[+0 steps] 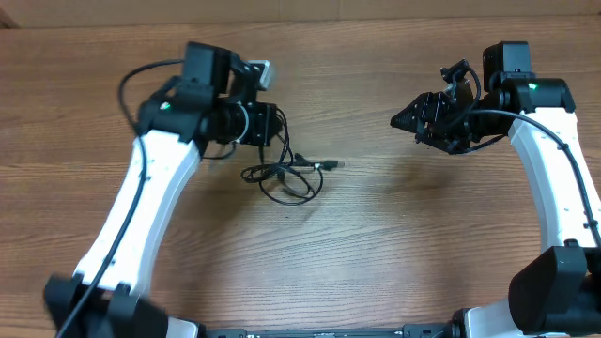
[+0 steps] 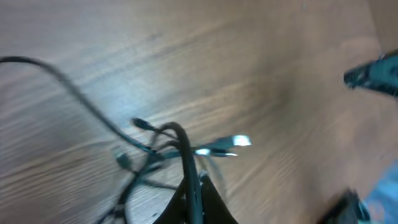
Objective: Untangle cables
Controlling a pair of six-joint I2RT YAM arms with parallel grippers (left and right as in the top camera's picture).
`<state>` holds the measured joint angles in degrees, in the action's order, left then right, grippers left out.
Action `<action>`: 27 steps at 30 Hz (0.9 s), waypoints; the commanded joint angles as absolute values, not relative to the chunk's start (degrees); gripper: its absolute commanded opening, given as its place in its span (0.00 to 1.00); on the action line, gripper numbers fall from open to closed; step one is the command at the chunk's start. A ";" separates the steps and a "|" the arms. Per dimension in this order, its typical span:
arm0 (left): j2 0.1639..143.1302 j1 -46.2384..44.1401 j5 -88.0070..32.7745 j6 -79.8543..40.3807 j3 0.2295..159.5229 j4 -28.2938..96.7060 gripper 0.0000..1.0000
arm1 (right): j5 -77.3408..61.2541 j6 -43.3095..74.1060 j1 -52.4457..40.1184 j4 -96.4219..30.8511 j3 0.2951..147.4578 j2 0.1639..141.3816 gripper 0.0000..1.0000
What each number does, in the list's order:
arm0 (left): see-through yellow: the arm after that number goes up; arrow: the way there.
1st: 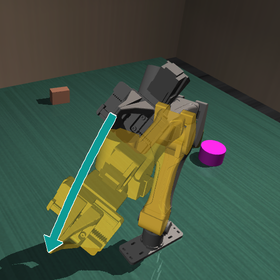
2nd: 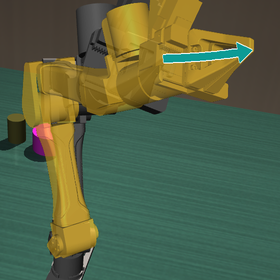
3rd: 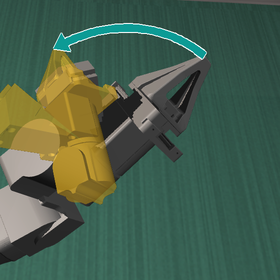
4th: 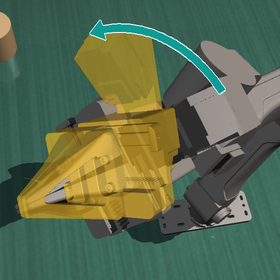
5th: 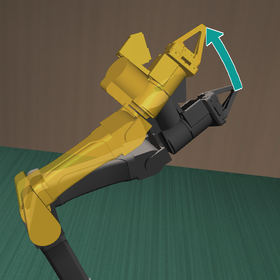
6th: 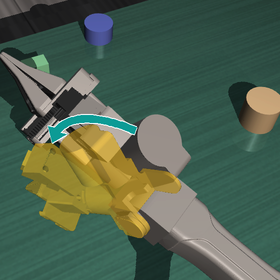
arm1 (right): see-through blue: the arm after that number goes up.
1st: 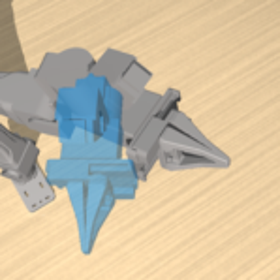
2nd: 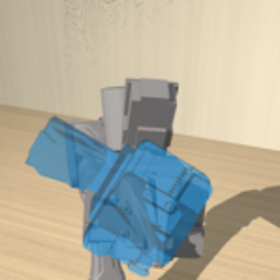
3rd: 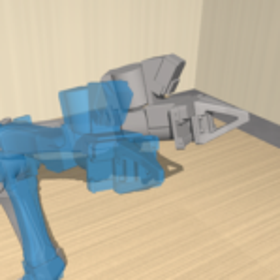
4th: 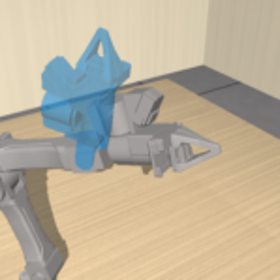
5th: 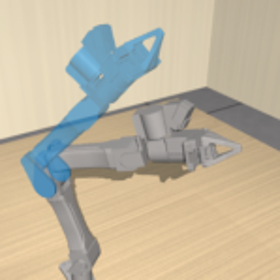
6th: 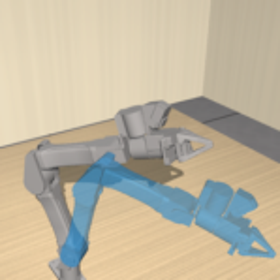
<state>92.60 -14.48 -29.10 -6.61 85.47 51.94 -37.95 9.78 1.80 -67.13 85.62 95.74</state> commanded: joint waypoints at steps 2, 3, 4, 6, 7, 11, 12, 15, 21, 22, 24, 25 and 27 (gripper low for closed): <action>96.36 -14.90 -42.09 0.01 85.54 48.62 0.04 | -40.77 8.40 1.89 -68.45 87.46 94.78 0.68; 96.44 -14.66 -43.03 -0.45 85.56 47.07 0.05 | -41.98 7.29 1.83 -68.79 87.46 94.78 0.68; 96.40 -14.55 -43.07 -1.69 85.60 46.00 0.04 | -43.38 6.24 1.74 -68.86 87.46 94.78 0.68; 96.38 -14.55 -42.13 -4.91 85.69 44.66 0.04 | -45.45 5.26 1.19 -68.62 87.46 94.78 0.68; 96.38 -14.55 -39.31 -9.65 85.69 44.31 0.04 | -46.30 5.26 0.38 -67.99 87.46 94.78 0.68; 96.38 -14.55 -31.24 -28.51 85.69 45.21 0.04 | -48.51 5.72 -3.60 -64.25 87.46 94.78 0.64; 96.38 -14.55 -30.61 -33.47 85.69 45.04 0.04 | -49.08 5.69 -5.02 -62.78 87.46 94.78 0.64; 96.29 -14.68 -31.14 -44.31 85.71 43.20 0.04 | -49.15 5.67 -10.02 -58.06 87.46 94.78 0.65; 96.29 -14.33 -34.35 -59.07 85.71 41.58 0.04 | -43.11 7.33 -19.14 -50.52 87.44 94.78 0.62; 96.29 -14.11 -36.03 -61.19 85.71 41.56 0.04 | -41.91 7.97 -20.12 -49.58 87.37 94.78 0.61; 96.29 -13.69 -39.07 -64.34 85.71 41.47 0.04 | -41.82 8.01 -21.28 -48.01 87.33 94.91 0.57; 96.29 -13.43 -41.12 -65.93 85.71 41.08 0.04 | -41.80 7.84 -21.98 -47.13 87.33 95.07 0.56; 96.29 -13.02 -43.42 -67.64 85.71 40.36 0.04 | -41.76 7.53 -23.03 -45.98 87.15 95.33 0.55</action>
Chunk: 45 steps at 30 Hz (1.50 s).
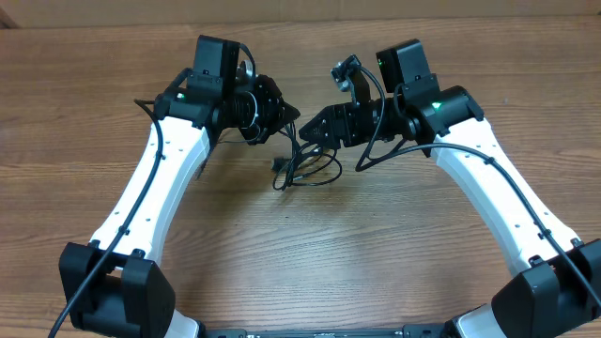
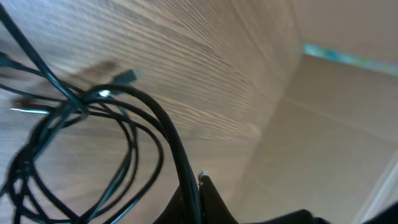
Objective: Untangle cables
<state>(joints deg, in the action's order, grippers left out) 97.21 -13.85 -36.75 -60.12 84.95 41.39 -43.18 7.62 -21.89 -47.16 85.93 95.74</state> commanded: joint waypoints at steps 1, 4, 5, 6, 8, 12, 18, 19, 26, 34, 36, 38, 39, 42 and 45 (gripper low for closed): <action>96.29 -12.93 -44.45 -68.29 85.71 39.97 0.04 | -41.39 7.42 -23.46 -45.32 86.80 95.39 0.55; 96.29 -12.86 -46.19 -69.08 85.71 39.70 0.04 | -40.95 7.44 -24.62 -43.70 85.65 95.42 0.54; 96.29 -12.86 -46.48 -69.06 85.71 39.72 0.04 | -40.42 7.42 -25.08 -43.55 85.58 95.44 0.51; 96.29 -12.86 -46.61 -69.06 85.71 39.75 0.04 | -39.86 7.44 -25.43 -43.33 85.58 95.44 0.48; 96.29 -12.86 -46.61 -69.08 85.71 39.72 0.04 | -39.27 7.44 -25.91 -42.65 85.58 95.44 0.44; 96.29 -12.75 -48.10 -69.49 85.71 39.55 0.04 | -35.18 7.68 -26.35 -42.46 85.56 95.94 0.31; 96.29 -12.75 -48.05 -69.43 85.71 39.62 0.08 | -35.20 10.13 -26.41 -42.09 85.56 97.17 0.04; 96.29 -12.75 -48.01 -69.43 85.71 39.62 0.10 | -35.20 10.50 -26.41 -42.02 85.56 97.17 0.04; 96.29 -12.71 -42.41 -63.99 85.71 39.62 0.15 | -36.07 13.56 -26.28 -41.78 85.58 97.10 0.04; 95.72 -2.96 -52.12 -15.11 86.85 37.93 0.37 | -38.81 15.42 -21.91 -42.26 87.00 94.00 0.04; 95.66 -2.55 -56.55 -8.23 86.85 40.69 0.45 | -39.16 16.47 -21.06 -42.24 87.33 93.80 0.04; 95.66 -2.90 -55.44 -4.86 86.85 44.60 0.50 | -40.34 16.78 -20.47 -41.98 87.46 93.80 0.04; 95.66 -3.27 -54.70 -4.10 86.85 45.39 0.54 | -40.38 16.78 -20.49 -41.82 87.46 93.80 0.04; 95.68 -4.21 -49.67 -4.01 86.85 46.33 0.56 | -38.61 17.26 -20.49 -42.37 87.46 93.80 0.04; 95.68 -4.51 -36.58 -8.12 86.83 51.16 0.56 | -32.25 20.86 -20.49 -44.93 87.46 93.80 0.04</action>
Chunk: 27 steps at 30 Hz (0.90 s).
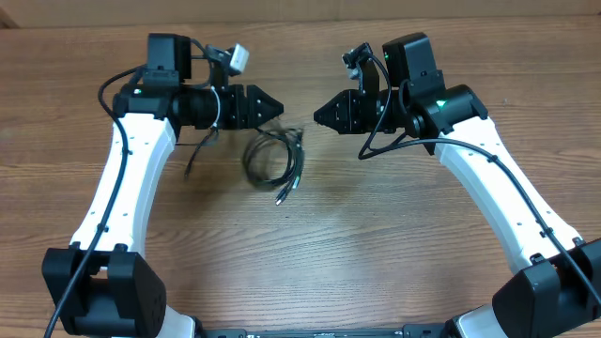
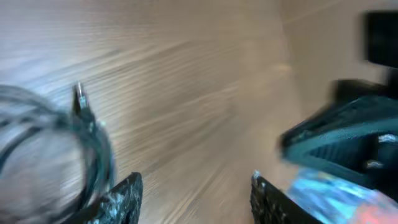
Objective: Untangle cables
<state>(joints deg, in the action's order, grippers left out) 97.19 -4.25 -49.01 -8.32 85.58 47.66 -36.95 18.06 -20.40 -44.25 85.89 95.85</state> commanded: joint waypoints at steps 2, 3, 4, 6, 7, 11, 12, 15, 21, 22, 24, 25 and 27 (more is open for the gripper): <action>95.79 -4.54 -25.17 -13.02 86.83 57.34 0.56 | -26.83 23.33 -20.43 -47.05 87.46 93.82 0.07; 95.96 -4.54 -19.68 -15.84 86.61 61.14 0.56 | -24.45 24.47 -19.88 -48.42 87.46 93.82 0.13; 96.01 -4.54 -17.28 -17.63 86.19 62.78 0.56 | -23.90 24.45 -19.31 -49.17 87.44 93.82 0.17; 96.01 -4.54 -15.92 -19.75 84.93 64.01 0.56 | -23.59 24.47 -18.11 -50.17 87.44 93.82 0.20; 96.01 -4.54 -16.08 -20.56 83.46 63.57 0.56 | -23.59 24.47 -17.12 -50.74 87.44 93.82 0.22; 96.01 -4.71 -16.12 -23.03 75.85 55.77 0.55 | -23.59 24.45 -15.00 -52.10 87.44 93.82 0.22; 96.01 -4.91 -16.12 -23.18 73.63 52.58 0.56 | -23.59 24.43 -14.72 -52.51 87.44 93.82 0.22; 96.01 -5.69 -15.66 -22.72 68.05 43.13 0.58 | -23.59 23.99 -14.48 -53.39 87.44 93.82 0.22; 96.27 -5.80 -10.00 -24.67 62.98 30.89 0.66 | -23.59 23.99 -14.55 -53.76 87.39 93.82 0.23; 96.29 -5.80 -8.99 -24.73 62.98 30.22 0.66 | -23.62 23.99 -14.55 -53.76 87.39 93.82 0.23; 96.33 -5.80 -8.43 -24.64 62.98 27.75 0.66 | -23.59 23.99 -14.55 -53.74 87.39 93.82 0.23; 96.33 -5.85 -8.47 -24.27 62.98 26.65 0.66 | -23.59 23.99 -14.55 -53.71 87.39 93.82 0.23; 96.33 -6.39 -9.19 -21.93 62.98 24.49 0.66 | -23.59 23.99 -14.55 -53.71 87.39 93.82 0.23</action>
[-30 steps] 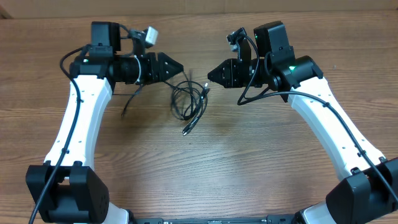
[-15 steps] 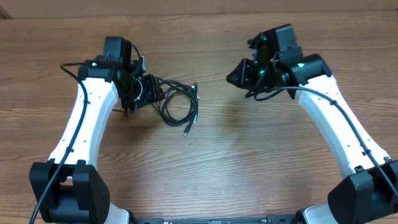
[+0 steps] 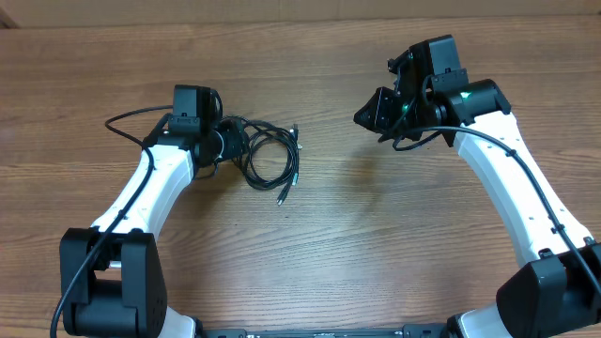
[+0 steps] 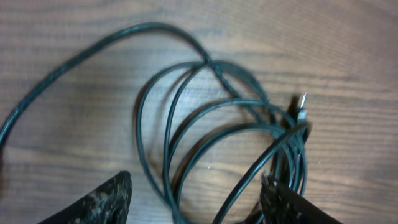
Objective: Untangle cables
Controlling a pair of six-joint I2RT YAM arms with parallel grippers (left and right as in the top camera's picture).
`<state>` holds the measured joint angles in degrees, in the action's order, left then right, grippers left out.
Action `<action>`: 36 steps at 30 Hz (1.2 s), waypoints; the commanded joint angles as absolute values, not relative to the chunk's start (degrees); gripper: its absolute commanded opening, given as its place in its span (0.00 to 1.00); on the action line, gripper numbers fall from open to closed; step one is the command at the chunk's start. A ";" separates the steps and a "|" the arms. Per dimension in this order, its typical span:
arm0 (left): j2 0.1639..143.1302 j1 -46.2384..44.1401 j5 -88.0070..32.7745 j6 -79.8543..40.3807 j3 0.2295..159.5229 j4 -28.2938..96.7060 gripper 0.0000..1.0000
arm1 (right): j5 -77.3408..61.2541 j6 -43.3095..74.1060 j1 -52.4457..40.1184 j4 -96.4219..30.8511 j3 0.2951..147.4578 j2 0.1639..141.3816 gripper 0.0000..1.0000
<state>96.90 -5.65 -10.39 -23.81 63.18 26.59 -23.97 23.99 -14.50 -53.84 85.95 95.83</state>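
Observation:
A thin black cable (image 3: pixel 270 155) lies in a loose coil on the wooden table (image 3: pixel 329 244), with one plug at the top (image 3: pixel 296 130) and another at the bottom (image 3: pixel 282 199). My left gripper (image 3: pixel 237 146) is low over the coil's left side. In the left wrist view it (image 4: pixel 198 200) is open, and several cable loops (image 4: pixel 186 124) run between its fingers (image 4: pixel 102 199). A metal plug tip (image 4: pixel 302 101) shows at the right. My right gripper (image 3: pixel 368 116) hovers to the right of the cable, apart from it; its jaw state does not show.
A long strand of the cable (image 3: pixel 131 117) arcs away to the left behind my left arm. The table's far edge (image 3: pixel 300 23) meets a cardboard wall.
My left gripper, open beside the coil's upper left, is now down over the coil's left side with loops between its fingers. The right gripper has moved right, away from the cable.
First my left gripper was shut on a cable strand held above the tangle, the right gripper far right. Then both grippers were close together over the lifted cable. Later the cable lay coiled on the table with the left gripper open. Now that gripper straddles the coil.

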 commanded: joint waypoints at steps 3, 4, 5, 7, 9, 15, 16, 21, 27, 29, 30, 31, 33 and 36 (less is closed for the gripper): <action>96.62 -8.75 -9.04 -14.87 62.98 21.52 0.72 | -23.59 23.99 -14.55 -53.71 87.39 93.82 0.23; 96.88 -9.43 -8.97 -13.17 62.98 21.04 0.74 | -23.59 23.99 -14.55 -53.71 87.39 93.82 0.23; 97.30 -9.98 -8.80 -11.42 62.98 20.64 0.74 | -23.59 23.99 -14.55 -53.74 87.39 93.82 0.23; 98.63 -10.59 -8.10 -9.37 63.00 20.34 0.75 | -23.59 23.99 -14.55 -53.74 87.39 93.82 0.23; 100.25 -10.57 -7.86 -8.71 63.00 20.32 0.74 | -23.59 23.99 -14.55 -53.74 87.39 93.82 0.23; 102.65 -10.35 1.78 -12.82 63.07 20.75 0.70 | -23.83 23.77 -14.55 -54.54 87.39 93.82 0.24; 102.63 -10.07 2.79 -13.39 63.22 20.71 0.71 | -23.81 23.40 -14.55 -54.72 87.39 93.82 0.24; 104.53 -9.63 6.55 -14.70 63.20 21.98 0.67 | -24.05 22.50 -14.55 -54.83 87.39 93.86 0.24; 107.57 -9.41 9.72 -17.43 63.20 23.94 0.64 | -24.01 22.22 -14.55 -55.40 87.39 93.86 0.24; 107.57 -9.41 9.54 -17.52 63.20 23.81 0.65 | -24.03 22.22 -14.55 -55.46 87.39 93.86 0.24; 107.57 -9.41 9.58 -17.65 63.20 23.59 0.65 | -24.03 22.24 -14.55 -55.44 87.39 93.86 0.24; 107.57 -9.41 9.58 -17.65 63.20 23.55 0.64 | -24.03 22.24 -14.55 -55.44 87.39 93.86 0.24; 107.59 -9.28 9.65 -18.28 63.20 23.42 0.61 | -24.03 22.22 -14.55 -55.48 87.39 93.86 0.24; 108.38 -9.30 9.39 -18.28 63.09 21.71 0.59 | -24.03 22.24 -14.55 -55.46 87.39 93.86 0.24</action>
